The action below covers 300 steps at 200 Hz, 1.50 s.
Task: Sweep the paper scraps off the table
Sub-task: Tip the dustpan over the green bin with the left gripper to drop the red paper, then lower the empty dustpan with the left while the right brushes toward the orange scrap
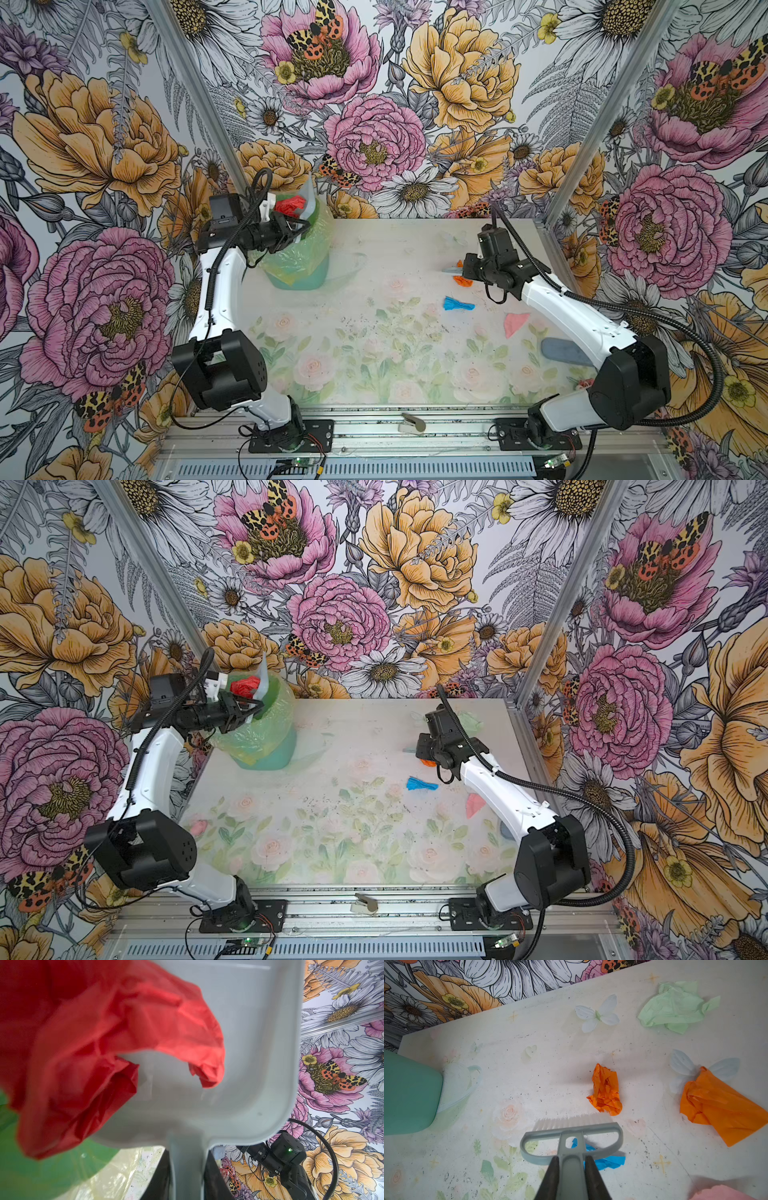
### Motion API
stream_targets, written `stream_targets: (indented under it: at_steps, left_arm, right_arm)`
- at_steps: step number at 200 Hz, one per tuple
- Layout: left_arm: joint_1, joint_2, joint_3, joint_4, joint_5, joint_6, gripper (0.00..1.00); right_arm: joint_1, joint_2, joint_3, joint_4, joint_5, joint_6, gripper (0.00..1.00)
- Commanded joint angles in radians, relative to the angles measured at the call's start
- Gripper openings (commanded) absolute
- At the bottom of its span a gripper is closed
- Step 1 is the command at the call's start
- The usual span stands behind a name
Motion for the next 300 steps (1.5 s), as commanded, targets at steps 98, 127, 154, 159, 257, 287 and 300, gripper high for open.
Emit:
stream_targets:
  at_steps: [98, 127, 154, 159, 257, 287, 300]
  left_arm:
    - [0.038, -0.022, -0.233, 0.708, 0.211, -0.536, 0.09]
    - [0.039, -0.028, -0.267, 0.866, 0.229, -0.672, 0.09]
    - [0.039, -0.034, -0.271, 0.930, 0.237, -0.743, 0.10]
    - [0.040, -0.035, -0.273, 0.946, 0.238, -0.758, 0.10]
    - [0.030, -0.113, -0.321, 0.881, 0.187, -0.695, 0.10]
    - [-0.006, -0.168, -0.285, 0.588, 0.088, -0.452, 0.10]
    - [-0.036, -0.186, -0.255, 0.455, 0.029, -0.340, 0.10]
  right_arm:
    - [-0.004, -0.038, -0.012, 0.008, 0.012, -0.023, 0.00]
    - [-0.004, -0.044, -0.018, 0.008, 0.013, -0.027, 0.00]
    - [-0.005, -0.047, -0.023, 0.008, 0.018, -0.031, 0.00]
    - [-0.004, -0.047, -0.024, 0.008, 0.018, -0.031, 0.00]
    - [-0.011, -0.065, -0.018, 0.007, 0.038, -0.054, 0.00]
    - [-0.022, -0.063, 0.013, 0.008, 0.079, -0.054, 0.00]
    - [-0.029, -0.057, 0.032, 0.008, 0.111, -0.051, 0.00]
